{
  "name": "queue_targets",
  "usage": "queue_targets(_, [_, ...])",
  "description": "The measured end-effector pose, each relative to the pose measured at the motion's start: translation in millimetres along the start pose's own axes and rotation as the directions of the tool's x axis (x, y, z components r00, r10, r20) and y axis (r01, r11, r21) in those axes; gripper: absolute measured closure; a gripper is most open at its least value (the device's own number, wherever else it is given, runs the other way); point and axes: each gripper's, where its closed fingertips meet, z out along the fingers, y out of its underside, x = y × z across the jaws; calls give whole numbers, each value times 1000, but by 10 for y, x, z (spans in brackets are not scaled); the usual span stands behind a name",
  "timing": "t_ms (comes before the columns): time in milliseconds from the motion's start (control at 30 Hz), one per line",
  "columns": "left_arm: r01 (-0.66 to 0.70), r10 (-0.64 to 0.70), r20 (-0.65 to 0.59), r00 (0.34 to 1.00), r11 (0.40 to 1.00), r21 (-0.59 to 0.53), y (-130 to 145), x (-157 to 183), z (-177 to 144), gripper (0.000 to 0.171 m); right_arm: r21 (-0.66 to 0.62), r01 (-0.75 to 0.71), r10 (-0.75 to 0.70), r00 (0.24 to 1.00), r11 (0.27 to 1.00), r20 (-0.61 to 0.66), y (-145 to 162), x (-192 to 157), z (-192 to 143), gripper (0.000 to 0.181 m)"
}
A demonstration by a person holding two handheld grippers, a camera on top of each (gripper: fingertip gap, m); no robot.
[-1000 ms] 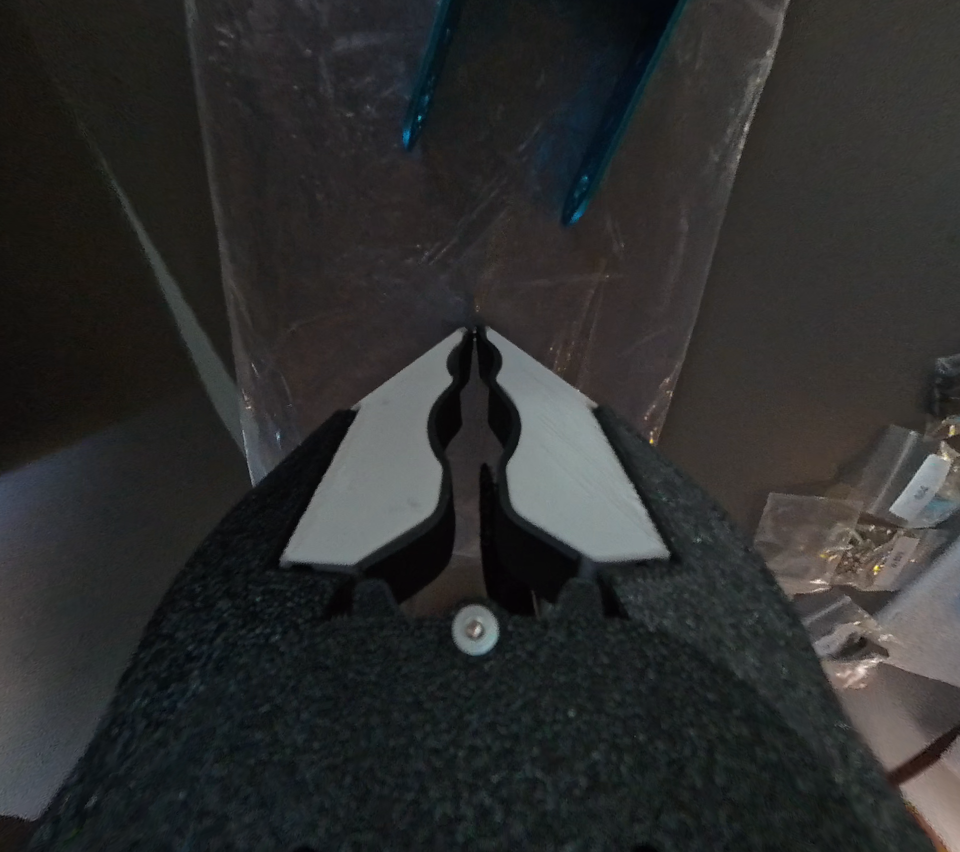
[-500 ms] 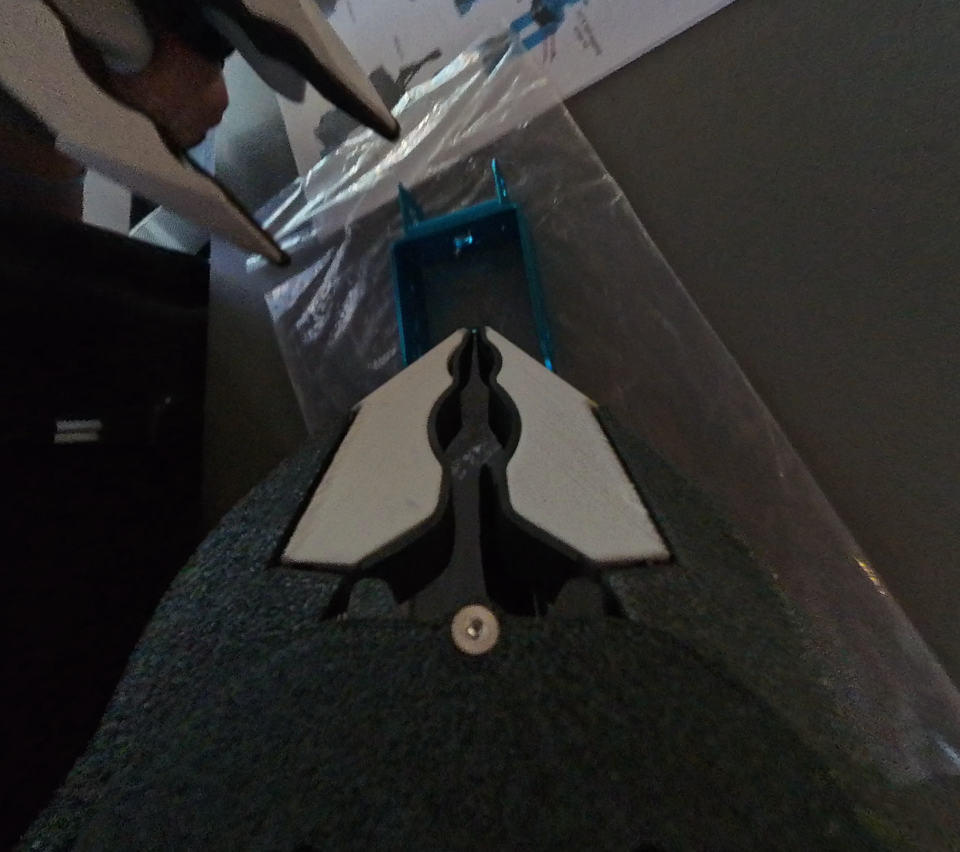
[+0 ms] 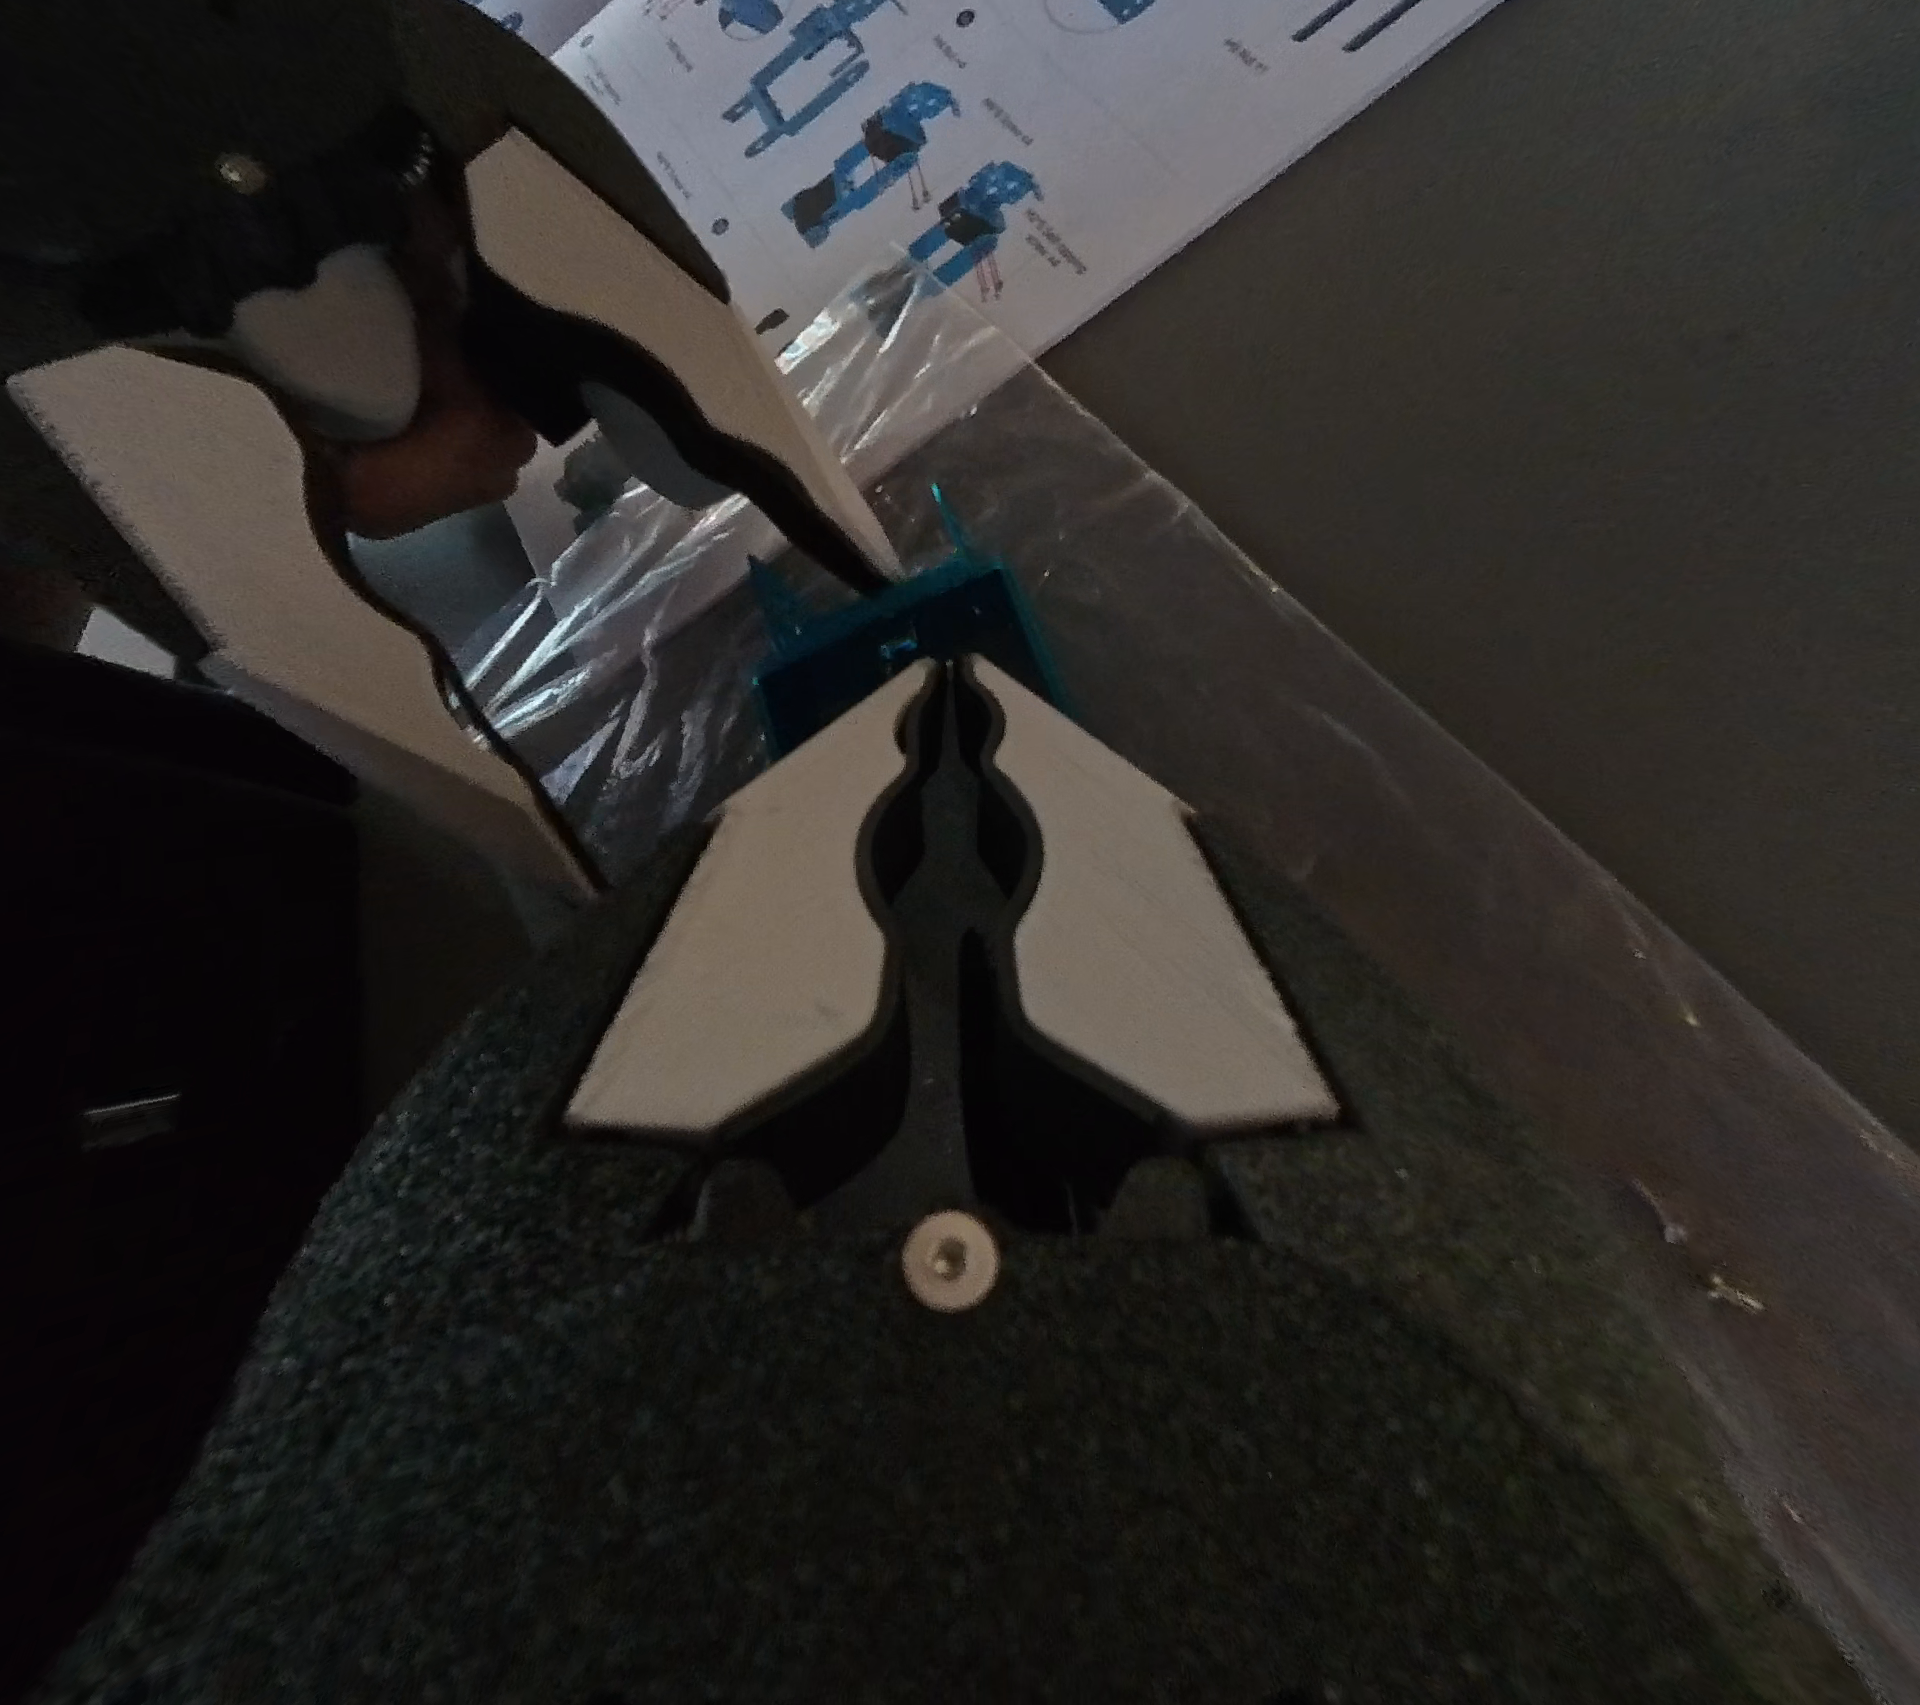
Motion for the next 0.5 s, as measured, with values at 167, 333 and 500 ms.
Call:
queue_targets(167, [3,-3,-9,1000,1000,3,-20,9,13,96,-14,16,-17,1000,1000,-14,3,10,40,181])
queue_targets(333, [-1,1,-2,1000,1000,-9,2,19,31,96,-10,23,-23,1000,1000,-1,5,-18,47,181])
queue_targets(500, [-1,1,1,1000,1000,-14,25,22,45,97,-21,36,-36,999,999,-1,17,0,18,181])
